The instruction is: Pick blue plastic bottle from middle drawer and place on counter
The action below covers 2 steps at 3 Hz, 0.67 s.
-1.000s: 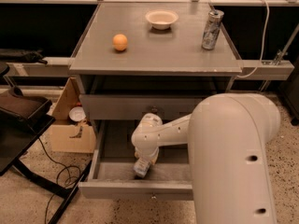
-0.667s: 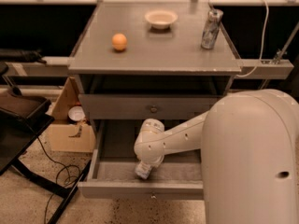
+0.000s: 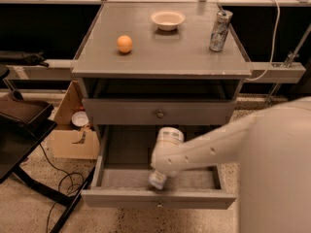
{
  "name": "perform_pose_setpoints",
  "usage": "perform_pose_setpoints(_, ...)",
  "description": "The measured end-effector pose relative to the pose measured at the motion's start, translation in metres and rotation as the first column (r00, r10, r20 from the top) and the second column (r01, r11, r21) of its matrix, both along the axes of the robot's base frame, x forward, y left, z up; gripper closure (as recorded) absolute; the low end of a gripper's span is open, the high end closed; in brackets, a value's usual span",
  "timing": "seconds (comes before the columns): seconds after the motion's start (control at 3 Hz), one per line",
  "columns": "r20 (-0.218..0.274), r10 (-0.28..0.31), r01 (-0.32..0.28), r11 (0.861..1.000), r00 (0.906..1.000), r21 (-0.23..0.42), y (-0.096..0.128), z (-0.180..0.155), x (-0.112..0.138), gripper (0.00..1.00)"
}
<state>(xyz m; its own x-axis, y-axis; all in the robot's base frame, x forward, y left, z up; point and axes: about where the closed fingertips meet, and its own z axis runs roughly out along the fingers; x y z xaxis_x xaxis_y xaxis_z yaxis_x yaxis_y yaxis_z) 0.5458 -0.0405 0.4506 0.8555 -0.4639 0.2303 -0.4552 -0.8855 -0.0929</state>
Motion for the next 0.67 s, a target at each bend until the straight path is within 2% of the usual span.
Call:
perform_pose_setpoints(0.33,0.139,-0.033,0.035,0.999,0.9897,-0.008,-0.080,0.063,-0.021,1.00)
perform_pose_setpoints(0.67,0.262,-0.053,0.054,0.999,0.9635,0.001,-0.139,0.134,-0.034,1.00)
